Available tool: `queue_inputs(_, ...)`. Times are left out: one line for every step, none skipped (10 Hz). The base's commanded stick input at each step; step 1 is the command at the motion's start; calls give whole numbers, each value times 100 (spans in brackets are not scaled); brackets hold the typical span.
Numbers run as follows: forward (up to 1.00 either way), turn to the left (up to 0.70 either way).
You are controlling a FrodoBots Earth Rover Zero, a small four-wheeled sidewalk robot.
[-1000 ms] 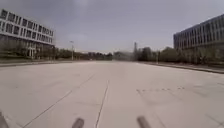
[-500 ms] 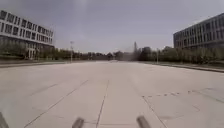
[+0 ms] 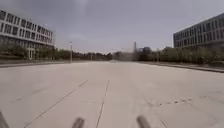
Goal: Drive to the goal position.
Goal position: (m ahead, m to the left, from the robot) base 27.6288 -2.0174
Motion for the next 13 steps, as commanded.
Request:
queue_inputs(70, 0)
queue_inputs(70, 0)
queue_inputs(70, 0)
queue_inputs(70, 0)
queue_inputs(70, 0)
queue_inputs(70, 0)
queue_inputs(70, 0)
queue_inputs(70, 0)
queue_inputs(70, 0)
queue_inputs(70, 0)
queue_inputs(70, 0)
queue_inputs(70, 0)
queue_inputs(70, 0)
